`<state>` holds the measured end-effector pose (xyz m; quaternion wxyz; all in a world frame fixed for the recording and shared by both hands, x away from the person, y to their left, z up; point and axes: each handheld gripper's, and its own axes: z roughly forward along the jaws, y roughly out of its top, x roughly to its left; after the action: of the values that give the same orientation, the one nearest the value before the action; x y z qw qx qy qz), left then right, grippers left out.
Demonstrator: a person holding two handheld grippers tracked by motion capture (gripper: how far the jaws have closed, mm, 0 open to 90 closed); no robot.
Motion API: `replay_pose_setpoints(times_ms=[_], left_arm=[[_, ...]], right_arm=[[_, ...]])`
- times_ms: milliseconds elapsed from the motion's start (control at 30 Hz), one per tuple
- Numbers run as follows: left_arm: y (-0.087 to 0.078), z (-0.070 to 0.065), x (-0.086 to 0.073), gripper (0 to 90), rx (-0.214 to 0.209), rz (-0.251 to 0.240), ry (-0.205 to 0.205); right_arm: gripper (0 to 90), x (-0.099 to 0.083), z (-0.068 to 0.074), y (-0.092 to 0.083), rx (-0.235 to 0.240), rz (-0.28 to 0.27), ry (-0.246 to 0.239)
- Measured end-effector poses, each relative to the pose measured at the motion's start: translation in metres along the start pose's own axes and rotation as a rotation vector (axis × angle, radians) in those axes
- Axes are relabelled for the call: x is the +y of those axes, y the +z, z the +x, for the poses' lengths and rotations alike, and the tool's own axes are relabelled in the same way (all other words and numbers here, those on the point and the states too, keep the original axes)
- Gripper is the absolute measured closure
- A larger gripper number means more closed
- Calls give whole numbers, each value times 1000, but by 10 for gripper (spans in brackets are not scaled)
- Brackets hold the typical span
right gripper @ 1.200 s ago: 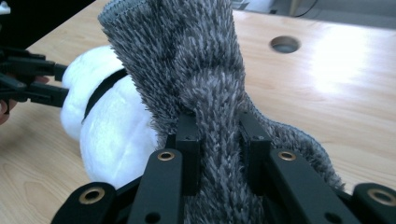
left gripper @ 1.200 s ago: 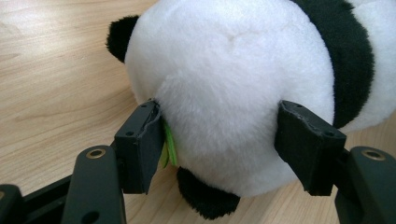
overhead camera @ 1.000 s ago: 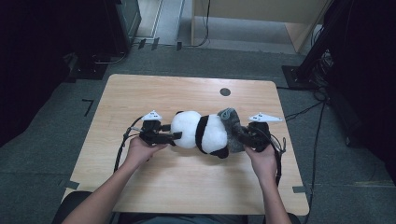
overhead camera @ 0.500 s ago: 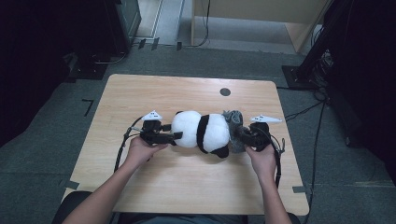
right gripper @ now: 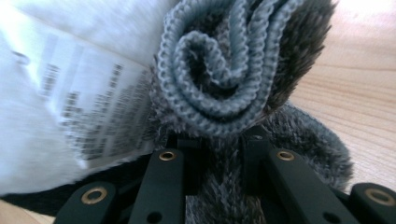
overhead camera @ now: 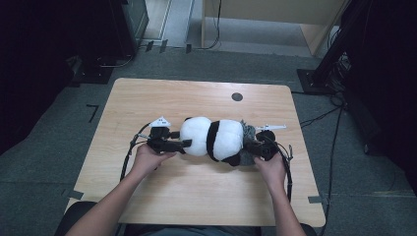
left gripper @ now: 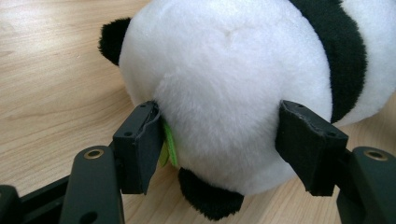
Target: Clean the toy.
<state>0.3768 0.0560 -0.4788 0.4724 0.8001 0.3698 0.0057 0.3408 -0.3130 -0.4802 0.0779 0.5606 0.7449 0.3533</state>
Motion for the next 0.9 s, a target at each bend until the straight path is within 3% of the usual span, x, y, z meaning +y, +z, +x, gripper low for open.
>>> replay_pose_setpoints(times_ms=[100,200,500,733,900], left_arm=[[0,1,0,327,-6,-1,1],[-1,2,-1,325,-12,-1,-3],[0,2,-1,316,-10,-3,10],[0,2,-1,309,-9,-5,11],[0,1,-1,310,-8,-5,11]], right_arm=[[755,1,-3,3,-13,30,-12],[753,2,-6,-1,-22,17,-10],[750,5,-18,-43,-84,-101,0],[749,19,-4,-77,-85,-199,-29],[749,32,19,-90,-60,-252,-88]])
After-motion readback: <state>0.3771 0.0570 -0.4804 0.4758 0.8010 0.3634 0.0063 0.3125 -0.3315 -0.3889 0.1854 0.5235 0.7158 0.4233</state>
